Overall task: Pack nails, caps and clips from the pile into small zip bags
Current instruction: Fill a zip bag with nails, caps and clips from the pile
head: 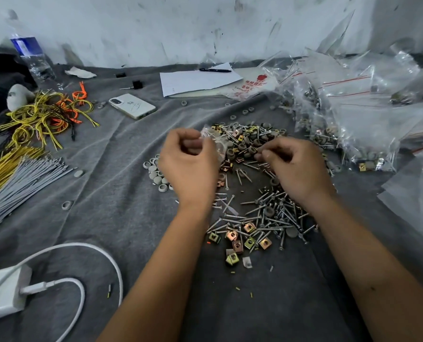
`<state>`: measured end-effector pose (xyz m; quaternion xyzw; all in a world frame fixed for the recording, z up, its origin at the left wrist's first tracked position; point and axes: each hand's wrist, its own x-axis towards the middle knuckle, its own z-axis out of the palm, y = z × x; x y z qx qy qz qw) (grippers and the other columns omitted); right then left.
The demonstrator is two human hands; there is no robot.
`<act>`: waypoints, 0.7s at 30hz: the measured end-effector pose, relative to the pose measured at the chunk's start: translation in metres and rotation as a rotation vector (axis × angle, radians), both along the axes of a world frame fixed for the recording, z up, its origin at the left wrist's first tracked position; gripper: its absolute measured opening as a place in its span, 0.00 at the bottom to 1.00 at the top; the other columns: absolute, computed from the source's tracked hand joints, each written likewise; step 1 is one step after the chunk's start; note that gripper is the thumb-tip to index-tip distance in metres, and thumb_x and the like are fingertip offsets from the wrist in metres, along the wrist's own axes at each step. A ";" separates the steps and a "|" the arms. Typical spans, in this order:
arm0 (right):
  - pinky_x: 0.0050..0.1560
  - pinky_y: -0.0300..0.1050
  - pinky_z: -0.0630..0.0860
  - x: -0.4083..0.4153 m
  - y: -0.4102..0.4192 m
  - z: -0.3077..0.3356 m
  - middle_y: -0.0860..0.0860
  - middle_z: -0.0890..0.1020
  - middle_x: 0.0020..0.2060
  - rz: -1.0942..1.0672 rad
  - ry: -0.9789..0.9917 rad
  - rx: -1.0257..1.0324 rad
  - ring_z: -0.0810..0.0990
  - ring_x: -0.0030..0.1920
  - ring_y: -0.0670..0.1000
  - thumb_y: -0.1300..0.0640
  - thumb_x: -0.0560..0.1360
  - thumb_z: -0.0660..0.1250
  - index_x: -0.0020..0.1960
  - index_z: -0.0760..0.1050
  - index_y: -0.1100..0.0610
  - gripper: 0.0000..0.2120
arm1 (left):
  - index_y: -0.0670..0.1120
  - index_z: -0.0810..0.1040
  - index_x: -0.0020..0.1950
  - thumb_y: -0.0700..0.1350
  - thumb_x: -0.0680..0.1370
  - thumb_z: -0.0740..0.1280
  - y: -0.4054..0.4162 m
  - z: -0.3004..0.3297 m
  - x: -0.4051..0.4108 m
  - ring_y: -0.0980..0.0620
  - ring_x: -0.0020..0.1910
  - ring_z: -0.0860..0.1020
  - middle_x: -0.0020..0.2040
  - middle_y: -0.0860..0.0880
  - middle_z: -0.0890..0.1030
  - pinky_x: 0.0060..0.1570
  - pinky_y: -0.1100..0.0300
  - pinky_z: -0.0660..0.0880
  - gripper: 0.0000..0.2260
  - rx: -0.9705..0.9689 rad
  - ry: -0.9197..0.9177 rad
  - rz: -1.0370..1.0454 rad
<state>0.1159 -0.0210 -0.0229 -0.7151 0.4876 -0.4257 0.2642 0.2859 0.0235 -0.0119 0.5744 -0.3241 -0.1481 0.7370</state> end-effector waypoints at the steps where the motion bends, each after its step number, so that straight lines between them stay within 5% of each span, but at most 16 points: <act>1: 0.50 0.43 0.78 -0.001 0.000 -0.001 0.45 0.86 0.48 0.006 0.116 -0.057 0.82 0.47 0.44 0.58 0.79 0.72 0.54 0.85 0.50 0.06 | 0.47 0.79 0.42 0.32 0.72 0.71 -0.001 0.001 0.003 0.55 0.33 0.76 0.35 0.50 0.79 0.34 0.60 0.75 0.09 -0.002 0.058 -0.002; 5: 0.63 0.47 0.69 0.003 0.001 -0.004 0.47 0.83 0.56 0.132 0.493 -0.183 0.75 0.59 0.49 0.54 0.79 0.71 0.61 0.83 0.49 0.11 | 0.46 0.78 0.42 0.32 0.74 0.71 -0.007 0.002 0.014 0.48 0.36 0.76 0.37 0.45 0.78 0.37 0.55 0.76 0.10 0.014 0.235 -0.011; 8: 0.67 0.50 0.67 0.007 0.001 -0.007 0.49 0.77 0.60 0.166 0.651 -0.150 0.68 0.64 0.53 0.53 0.80 0.69 0.68 0.80 0.49 0.16 | 0.45 0.79 0.42 0.31 0.74 0.71 -0.009 0.002 0.017 0.53 0.32 0.75 0.35 0.47 0.78 0.34 0.59 0.75 0.09 0.019 0.284 -0.045; 21: 0.63 0.53 0.72 0.012 0.008 -0.003 0.48 0.77 0.57 0.229 0.647 -0.164 0.67 0.62 0.52 0.48 0.76 0.73 0.63 0.81 0.50 0.16 | 0.43 0.79 0.43 0.29 0.75 0.70 -0.009 0.000 0.008 0.57 0.25 0.75 0.29 0.52 0.78 0.27 0.64 0.72 0.09 0.087 0.246 -0.273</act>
